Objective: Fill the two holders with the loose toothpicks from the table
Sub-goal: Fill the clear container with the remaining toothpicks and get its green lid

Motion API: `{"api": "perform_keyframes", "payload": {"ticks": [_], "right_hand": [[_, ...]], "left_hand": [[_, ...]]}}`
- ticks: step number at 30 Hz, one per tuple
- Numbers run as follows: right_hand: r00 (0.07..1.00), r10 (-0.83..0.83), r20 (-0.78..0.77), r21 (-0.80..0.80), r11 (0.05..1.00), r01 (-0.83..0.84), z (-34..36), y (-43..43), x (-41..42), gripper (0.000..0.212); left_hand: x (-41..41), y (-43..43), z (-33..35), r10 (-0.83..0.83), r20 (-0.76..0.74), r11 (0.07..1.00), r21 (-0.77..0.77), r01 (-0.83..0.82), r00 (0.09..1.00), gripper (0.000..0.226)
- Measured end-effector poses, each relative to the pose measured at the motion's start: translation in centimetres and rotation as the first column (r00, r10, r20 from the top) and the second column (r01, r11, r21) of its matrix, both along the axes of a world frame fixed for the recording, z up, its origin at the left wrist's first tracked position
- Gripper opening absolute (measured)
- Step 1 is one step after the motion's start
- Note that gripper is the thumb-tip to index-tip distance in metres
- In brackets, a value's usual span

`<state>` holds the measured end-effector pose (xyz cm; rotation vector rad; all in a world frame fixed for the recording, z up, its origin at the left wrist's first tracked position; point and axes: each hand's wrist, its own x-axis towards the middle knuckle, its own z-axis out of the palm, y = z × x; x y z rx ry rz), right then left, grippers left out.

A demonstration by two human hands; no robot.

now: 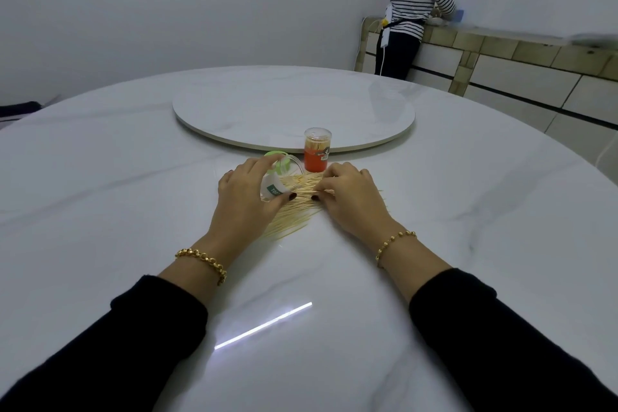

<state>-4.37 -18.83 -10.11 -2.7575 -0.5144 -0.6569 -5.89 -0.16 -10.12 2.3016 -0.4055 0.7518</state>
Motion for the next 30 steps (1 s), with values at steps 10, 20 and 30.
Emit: {"api": "perform_keyframes", "payload": {"ticks": [10,20,30], "right_hand": [[0.988,-0.150,0.045,0.153,0.978,0.141,0.30,-1.02,0.48,0.021],[0.983,-0.123,0.139,0.356,0.932,0.066,0.46,-0.71,0.19,0.019],[0.988,0.021,0.150,0.402,0.912,-0.080,0.06,-0.18,0.20,0.020]], "left_hand": [[0.26,0.28,-0.05,0.071,-0.026,0.997,-0.029,-0.072,0.997,0.057],[0.13,0.36,-0.09,0.060,-0.073,0.998,-0.027,-0.062,0.996,0.058],[0.02,0.09,-0.05,0.021,-0.079,1.000,-0.008,-0.022,0.997,0.057]]}}
